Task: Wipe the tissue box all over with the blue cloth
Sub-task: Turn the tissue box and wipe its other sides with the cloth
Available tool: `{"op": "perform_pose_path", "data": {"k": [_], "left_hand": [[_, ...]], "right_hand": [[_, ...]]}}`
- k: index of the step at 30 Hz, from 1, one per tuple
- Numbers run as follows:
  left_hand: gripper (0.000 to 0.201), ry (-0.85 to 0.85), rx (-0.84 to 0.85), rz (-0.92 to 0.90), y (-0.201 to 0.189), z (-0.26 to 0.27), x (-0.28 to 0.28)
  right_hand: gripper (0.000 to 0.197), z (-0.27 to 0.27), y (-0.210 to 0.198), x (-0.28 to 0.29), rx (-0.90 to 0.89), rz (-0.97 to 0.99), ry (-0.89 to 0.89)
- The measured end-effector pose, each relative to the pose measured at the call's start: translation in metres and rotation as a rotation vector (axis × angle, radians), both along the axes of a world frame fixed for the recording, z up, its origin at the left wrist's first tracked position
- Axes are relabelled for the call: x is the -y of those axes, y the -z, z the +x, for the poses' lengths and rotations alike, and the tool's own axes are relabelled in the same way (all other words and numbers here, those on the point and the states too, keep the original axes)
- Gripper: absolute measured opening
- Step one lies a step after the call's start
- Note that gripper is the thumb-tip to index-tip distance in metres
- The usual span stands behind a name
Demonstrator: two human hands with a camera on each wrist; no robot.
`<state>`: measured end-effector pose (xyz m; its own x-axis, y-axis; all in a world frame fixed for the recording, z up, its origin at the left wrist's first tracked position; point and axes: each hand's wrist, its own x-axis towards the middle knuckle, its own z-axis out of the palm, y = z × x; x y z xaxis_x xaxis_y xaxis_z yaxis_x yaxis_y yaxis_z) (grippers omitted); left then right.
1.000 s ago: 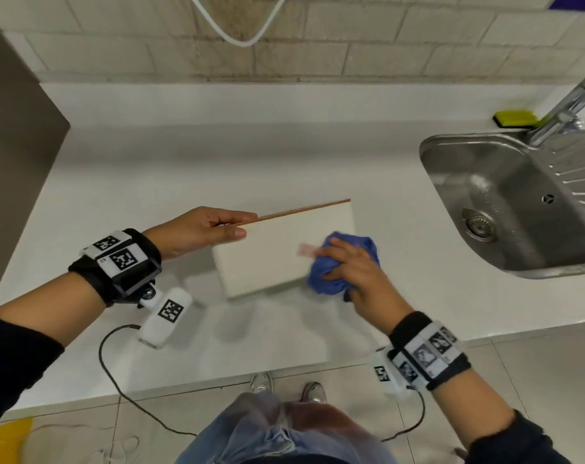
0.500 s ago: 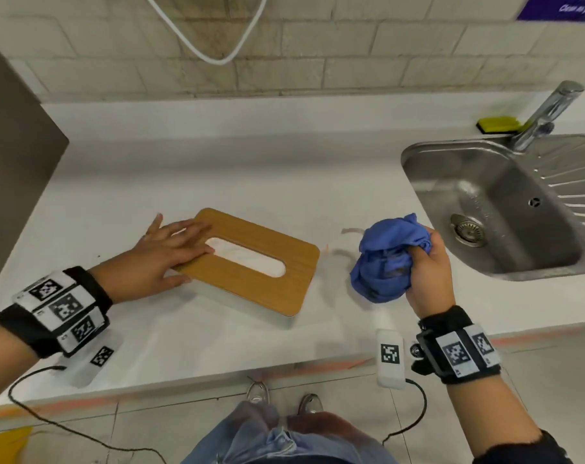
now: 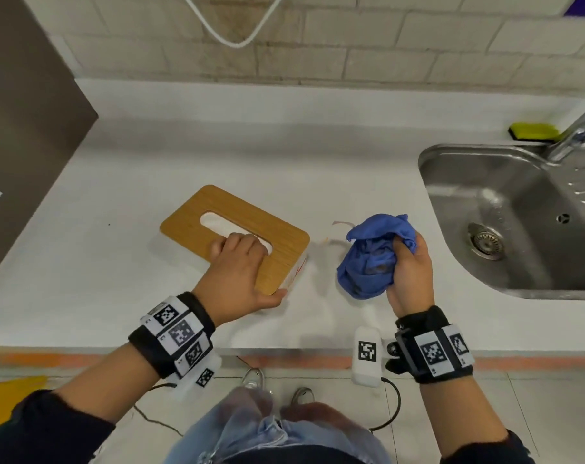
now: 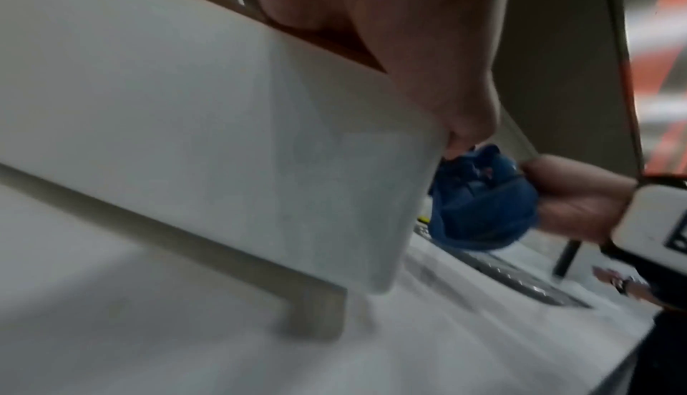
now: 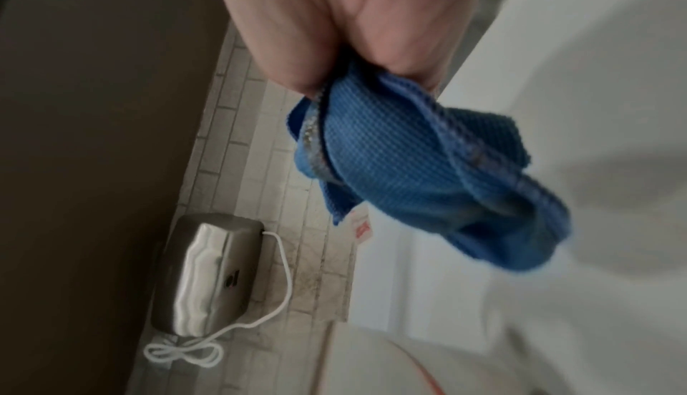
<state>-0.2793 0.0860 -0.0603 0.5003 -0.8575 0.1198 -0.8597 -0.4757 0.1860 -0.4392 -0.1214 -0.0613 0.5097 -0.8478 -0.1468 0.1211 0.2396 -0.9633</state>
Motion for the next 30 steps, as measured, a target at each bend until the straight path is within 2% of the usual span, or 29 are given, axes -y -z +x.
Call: {"op": "perform_pose_path", "data": {"k": [2, 4, 6, 8, 10, 15, 18, 20, 23, 25, 28, 30], "left_hand": [[0.059, -0.037, -0.099, -0.131, -0.019, 0.014, -0.006], [0.042, -0.065, -0.261, -0.311, -0.041, 0.035, -0.014], [0.021, -0.047, -0.501, -0.468, -0.053, 0.062, -0.025], [0.018, -0.018, -0.706, -0.548, -0.057, 0.085, -0.033], [0.022, -0.005, -0.813, -0.562, -0.059, 0.102, -0.037], [0.024, -0.042, -0.977, -0.582, -0.059, 0.132, -0.037], [0.028, -0.067, -1.058, -0.602, -0.059, 0.144, -0.034], [0.040, -0.082, -1.128, -0.621, -0.059, 0.150, -0.033], [0.065, -0.100, -1.189, -0.620, -0.060, 0.161, -0.033], [0.056, -0.167, -1.154, -0.568, -0.056, 0.171, -0.028], [0.035, -0.106, -1.163, -0.571, -0.037, 0.178, -0.045], [0.024, -0.202, -1.278, -0.585, -0.049, 0.180, -0.036]], "right_hand": [[0.022, 0.004, -0.005, -0.004, 0.049, 0.036, -0.025], [0.036, 0.014, -0.019, -0.014, 0.114, 0.029, -0.087], [0.050, 0.034, -0.037, -0.027, 0.172, 0.005, -0.149], [0.046, 0.060, -0.052, -0.039, 0.208, -0.012, -0.186], [0.037, 0.090, -0.064, -0.053, 0.219, -0.069, -0.209], [0.043, 0.143, -0.075, -0.101, 0.127, -0.303, -0.343], [0.060, 0.155, -0.070, -0.113, -0.001, -0.713, -0.382], [0.055, 0.164, -0.072, -0.116, -0.062, -0.932, -0.454], [0.050, 0.179, -0.085, -0.122, -0.085, -0.983, -0.489], [0.049, 0.188, -0.092, -0.127, -0.090, -0.981, -0.522], [0.046, 0.195, -0.095, -0.133, -0.067, -0.989, -0.593], [0.042, 0.192, -0.094, -0.132, -0.001, -1.008, -0.635]]}}
